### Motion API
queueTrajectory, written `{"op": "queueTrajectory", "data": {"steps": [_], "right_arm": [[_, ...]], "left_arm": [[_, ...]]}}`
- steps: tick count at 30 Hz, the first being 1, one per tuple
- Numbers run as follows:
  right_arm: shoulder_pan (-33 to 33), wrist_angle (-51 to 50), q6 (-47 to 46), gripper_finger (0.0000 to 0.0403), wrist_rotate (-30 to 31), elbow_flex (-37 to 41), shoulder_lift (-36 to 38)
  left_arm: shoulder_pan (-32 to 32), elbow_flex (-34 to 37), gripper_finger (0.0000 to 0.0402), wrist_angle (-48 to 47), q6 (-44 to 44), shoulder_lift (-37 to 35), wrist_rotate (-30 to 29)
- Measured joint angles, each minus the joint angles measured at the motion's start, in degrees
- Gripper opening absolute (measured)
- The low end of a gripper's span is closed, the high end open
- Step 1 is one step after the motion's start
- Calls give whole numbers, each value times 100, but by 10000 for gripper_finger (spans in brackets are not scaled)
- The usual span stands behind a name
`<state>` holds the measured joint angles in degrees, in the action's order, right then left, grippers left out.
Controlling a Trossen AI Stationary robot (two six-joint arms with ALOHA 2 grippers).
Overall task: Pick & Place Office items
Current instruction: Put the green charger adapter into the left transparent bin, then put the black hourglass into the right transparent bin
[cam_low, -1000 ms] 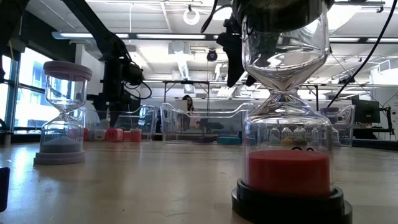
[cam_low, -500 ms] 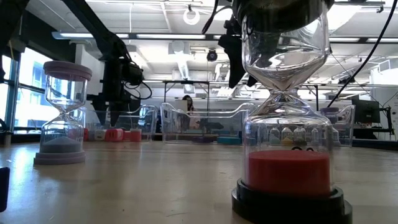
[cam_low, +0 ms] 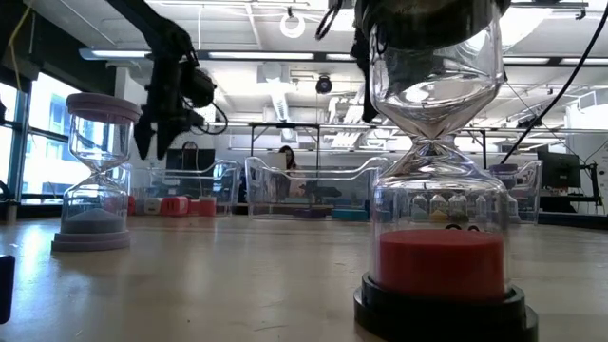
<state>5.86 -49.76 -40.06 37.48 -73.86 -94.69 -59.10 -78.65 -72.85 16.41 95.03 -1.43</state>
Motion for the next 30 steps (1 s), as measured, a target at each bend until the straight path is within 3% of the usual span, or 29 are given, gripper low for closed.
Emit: {"op": "queueTrajectory", "data": {"steps": [6,9,18,26,30], "right_arm": [[385,-349,86,300,349,-7,811],[607,-330,79,300,342,-3,1219],[964,-170,-340,300,-997,-5,2096],[1339,337,-342,300,-2356,-2,1989],[1519,564,-286,300,-2427,1,1779]], "left_arm": [[543,4,179,-1536,459,-514,268],[1050,5,179,-1741,700,-849,258],[3165,7,179,-1710,2313,-1996,280],[5657,7,179,-1715,4735,-2394,-44],[6901,7,179,-1668,5837,-2299,-119]]}}
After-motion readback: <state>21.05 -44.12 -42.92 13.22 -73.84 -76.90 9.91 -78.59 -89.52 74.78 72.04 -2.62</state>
